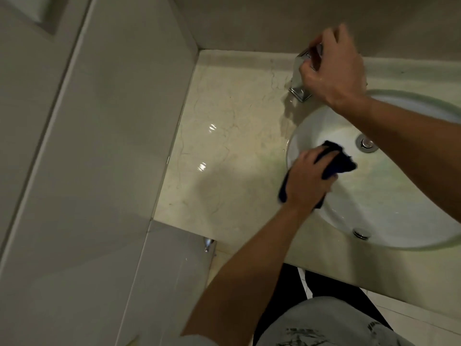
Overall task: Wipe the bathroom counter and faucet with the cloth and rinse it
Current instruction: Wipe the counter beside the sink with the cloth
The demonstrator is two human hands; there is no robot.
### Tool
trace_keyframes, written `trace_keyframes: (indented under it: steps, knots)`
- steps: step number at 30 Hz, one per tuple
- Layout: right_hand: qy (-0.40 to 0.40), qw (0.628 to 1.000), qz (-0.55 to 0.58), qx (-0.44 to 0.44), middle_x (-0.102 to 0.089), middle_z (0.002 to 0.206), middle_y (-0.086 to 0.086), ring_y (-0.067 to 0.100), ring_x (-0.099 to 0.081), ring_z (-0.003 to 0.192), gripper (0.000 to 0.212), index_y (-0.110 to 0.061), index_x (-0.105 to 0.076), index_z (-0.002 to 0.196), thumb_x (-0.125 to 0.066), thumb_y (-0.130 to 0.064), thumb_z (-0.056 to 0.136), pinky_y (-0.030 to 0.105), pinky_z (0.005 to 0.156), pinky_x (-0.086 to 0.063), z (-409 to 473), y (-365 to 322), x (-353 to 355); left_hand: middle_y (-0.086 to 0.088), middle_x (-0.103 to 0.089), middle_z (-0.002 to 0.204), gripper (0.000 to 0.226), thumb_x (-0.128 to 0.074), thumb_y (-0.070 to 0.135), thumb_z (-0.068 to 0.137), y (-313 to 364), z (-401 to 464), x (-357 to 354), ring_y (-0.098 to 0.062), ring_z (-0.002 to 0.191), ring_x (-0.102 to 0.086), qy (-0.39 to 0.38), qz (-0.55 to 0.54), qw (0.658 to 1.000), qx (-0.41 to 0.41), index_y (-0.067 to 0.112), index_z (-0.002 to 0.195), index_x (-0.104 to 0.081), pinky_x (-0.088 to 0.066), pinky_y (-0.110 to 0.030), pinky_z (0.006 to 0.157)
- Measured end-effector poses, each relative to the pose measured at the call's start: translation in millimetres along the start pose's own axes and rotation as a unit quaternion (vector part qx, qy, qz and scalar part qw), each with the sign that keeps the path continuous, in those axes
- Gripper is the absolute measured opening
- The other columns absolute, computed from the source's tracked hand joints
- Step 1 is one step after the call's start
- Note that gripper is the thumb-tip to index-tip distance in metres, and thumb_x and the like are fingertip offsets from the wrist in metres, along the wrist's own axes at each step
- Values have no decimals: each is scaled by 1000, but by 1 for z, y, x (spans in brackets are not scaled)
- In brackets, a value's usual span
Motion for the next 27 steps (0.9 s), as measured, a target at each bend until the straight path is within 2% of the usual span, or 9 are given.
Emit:
trace_keyframes:
  steps: [4,7,9,13,16,19,22,24,27]
  knots:
    - [2,1000,4,7,-49,128,14,29,-52,116,42,-10,-53,119,-50,-42,91,44,91,-50,0,3,2,-9,-67,129,55,-83,7,74,33,1,10,-24,114,-60,97,-119,981,115,10,128,-71,-40,-19,101]
    - [-2,1000,0,13,-49,131,14,29,-52,119,43,-10,-53,122,-51,-40,91,42,95,-48,-2,3,3,-12,-69,126,51,-77,12,75,17,-13,61,-24,113,-66,162,-141,971,100,4,125,-71,-49,-28,102]
    - [0,1000,5,13,-50,133,13,28,-53,120,44,-11,-54,123,-50,-41,92,39,96,-48,-2,2,4,-9,-70,126,51,-74,14,73,-8,-29,104,-18,115,-67,159,-121,973,115,5,124,-72,-51,-34,104]
    - [4,1000,0,14,-52,133,14,30,-52,121,47,-11,-54,124,-45,-41,89,39,95,-45,-4,2,7,-2,-71,125,51,-73,6,74,-77,-81,177,-12,116,-67,161,-39,963,211,13,124,-73,-51,-41,105]
    - [3,1000,-4,10,-53,132,12,29,-54,120,46,-13,-56,126,-45,-42,91,36,94,-44,-8,2,6,6,-71,126,47,-72,17,80,-118,-119,199,-8,116,-66,151,23,947,283,22,126,-72,-51,-40,106]
    - [6,1000,-6,-2,-62,122,9,26,-60,112,43,-15,-62,118,-45,-45,94,34,88,-47,-11,0,7,6,-62,141,52,-72,27,84,-129,-146,182,-10,127,-59,143,58,937,313,23,135,-66,-46,-41,111]
    - [1,1000,-17,-17,-69,113,10,25,-65,106,43,-15,-66,112,-43,-47,96,33,81,-47,-13,1,8,1,-52,150,55,-74,29,90,-110,-156,141,-15,136,-51,175,46,936,303,26,142,-57,-43,-43,115]
    - [-13,999,-26,-20,-70,112,12,27,-66,105,47,-13,-67,111,-39,-48,97,35,82,-49,-16,0,9,-1,-48,152,54,-71,31,94,-87,-160,110,-18,138,-47,183,36,942,281,30,144,-53,-42,-42,116]
    - [-27,999,-23,-18,-70,110,15,27,-66,103,45,-12,-67,104,-37,-46,98,37,79,-48,-17,0,11,-5,-47,155,53,-70,28,94,-38,-165,53,-24,138,-45,191,96,945,249,16,144,-57,-39,-32,114]
Point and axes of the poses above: each hand's wrist, its own z-axis towards the middle knuckle, its own x-axis out of the back of the hand, y = z × x, the point moved 1 cm from there along z, towards the middle knuckle
